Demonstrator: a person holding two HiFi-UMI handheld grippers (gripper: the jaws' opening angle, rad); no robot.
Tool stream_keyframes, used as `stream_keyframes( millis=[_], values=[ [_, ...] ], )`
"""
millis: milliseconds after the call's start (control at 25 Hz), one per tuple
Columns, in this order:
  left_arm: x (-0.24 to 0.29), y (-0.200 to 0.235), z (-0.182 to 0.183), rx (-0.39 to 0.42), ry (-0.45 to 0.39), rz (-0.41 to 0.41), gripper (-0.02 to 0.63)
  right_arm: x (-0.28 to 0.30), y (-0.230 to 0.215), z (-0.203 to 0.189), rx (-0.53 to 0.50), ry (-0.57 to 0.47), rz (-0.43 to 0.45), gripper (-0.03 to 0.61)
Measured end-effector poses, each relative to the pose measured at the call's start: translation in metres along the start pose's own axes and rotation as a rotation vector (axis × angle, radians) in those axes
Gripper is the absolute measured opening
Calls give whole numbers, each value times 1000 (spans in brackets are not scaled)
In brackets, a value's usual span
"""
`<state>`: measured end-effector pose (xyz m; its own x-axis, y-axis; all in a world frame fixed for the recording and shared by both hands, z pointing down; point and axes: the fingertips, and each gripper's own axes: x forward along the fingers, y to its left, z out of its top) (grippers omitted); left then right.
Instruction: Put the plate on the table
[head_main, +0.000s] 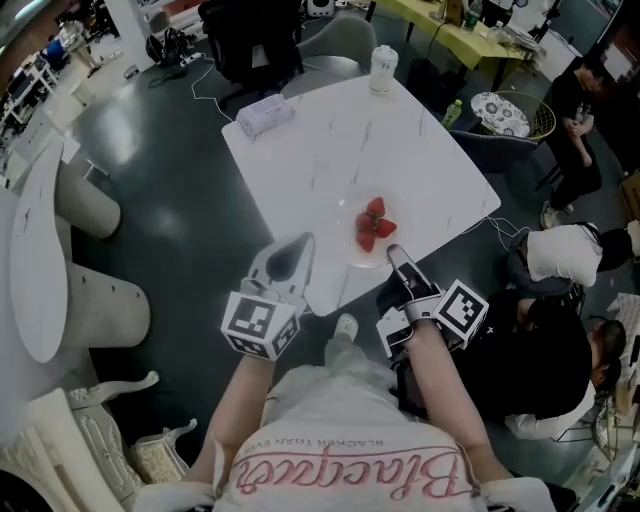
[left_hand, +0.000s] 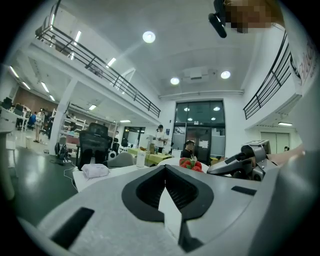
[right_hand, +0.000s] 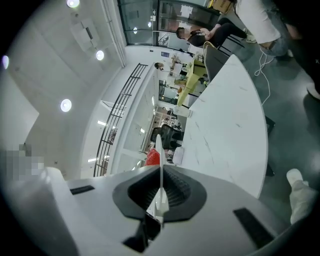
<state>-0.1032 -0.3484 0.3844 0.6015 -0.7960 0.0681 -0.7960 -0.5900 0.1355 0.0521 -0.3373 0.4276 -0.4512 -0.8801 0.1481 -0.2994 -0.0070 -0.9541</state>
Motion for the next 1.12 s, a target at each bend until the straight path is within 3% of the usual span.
stream_keyframes(
  millis=[520,760,880,960,1120],
  values=[
    [115,30,-13,-22,52,75,3,89,-40,81,17,139,-13,12],
    [137,44,-31,-37,111,104,4,129,-82,85,0,231,-52,12],
    [144,53,-43,-42,152,109,4,148,-122,81,-69,272,-136,12],
    [149,59,-49,-46,171,107,3,156,-143,77,-66,292,-184,12],
    [161,71,-62,-52,201,95,4,169,-158,73,-41,303,-200,12]
  ],
)
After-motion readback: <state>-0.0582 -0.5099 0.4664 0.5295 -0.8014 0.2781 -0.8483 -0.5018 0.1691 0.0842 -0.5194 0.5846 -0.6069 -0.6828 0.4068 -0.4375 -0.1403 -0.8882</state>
